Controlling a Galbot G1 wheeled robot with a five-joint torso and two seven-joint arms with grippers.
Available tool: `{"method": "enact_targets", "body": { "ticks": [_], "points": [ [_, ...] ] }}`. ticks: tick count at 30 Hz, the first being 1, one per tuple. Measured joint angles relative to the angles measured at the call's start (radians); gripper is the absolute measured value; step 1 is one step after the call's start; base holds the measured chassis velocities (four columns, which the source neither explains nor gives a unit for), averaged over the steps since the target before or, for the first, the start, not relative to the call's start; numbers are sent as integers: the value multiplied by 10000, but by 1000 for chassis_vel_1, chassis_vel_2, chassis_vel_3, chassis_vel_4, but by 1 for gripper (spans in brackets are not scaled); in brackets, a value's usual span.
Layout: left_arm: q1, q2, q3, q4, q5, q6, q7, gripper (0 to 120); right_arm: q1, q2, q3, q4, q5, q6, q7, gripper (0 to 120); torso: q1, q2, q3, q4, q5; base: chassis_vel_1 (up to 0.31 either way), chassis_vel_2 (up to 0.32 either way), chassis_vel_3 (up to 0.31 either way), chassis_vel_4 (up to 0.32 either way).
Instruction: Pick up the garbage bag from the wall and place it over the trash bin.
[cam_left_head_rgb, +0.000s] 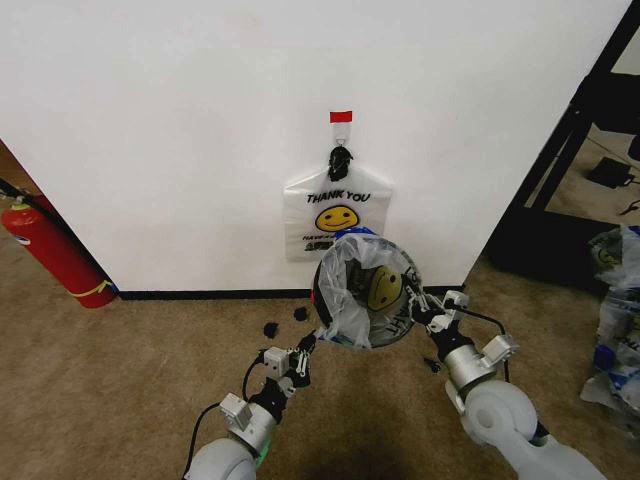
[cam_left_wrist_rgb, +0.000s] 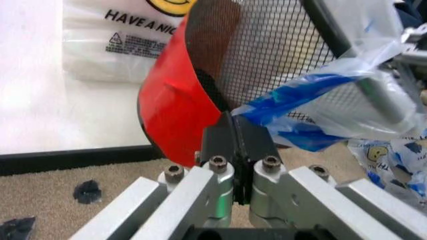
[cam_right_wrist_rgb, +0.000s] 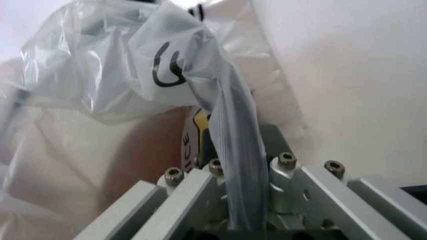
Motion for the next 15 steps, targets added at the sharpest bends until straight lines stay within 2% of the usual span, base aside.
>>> {"method": "enact_targets", "body": {
  "ticks": [5,15],
  "points": [
    [0,-2,-18,1,-22,-22,-33,0,98,-163,374,-839,-334,-113,-1008,1,0,0,0,-3,2,0,0,0,0],
    [91,19,91,6,329,-109,93,0,231,12,407,-1089,-319,263,-1093,1,0,0,0,-1,-3,0,0,0,0]
  ]
}}
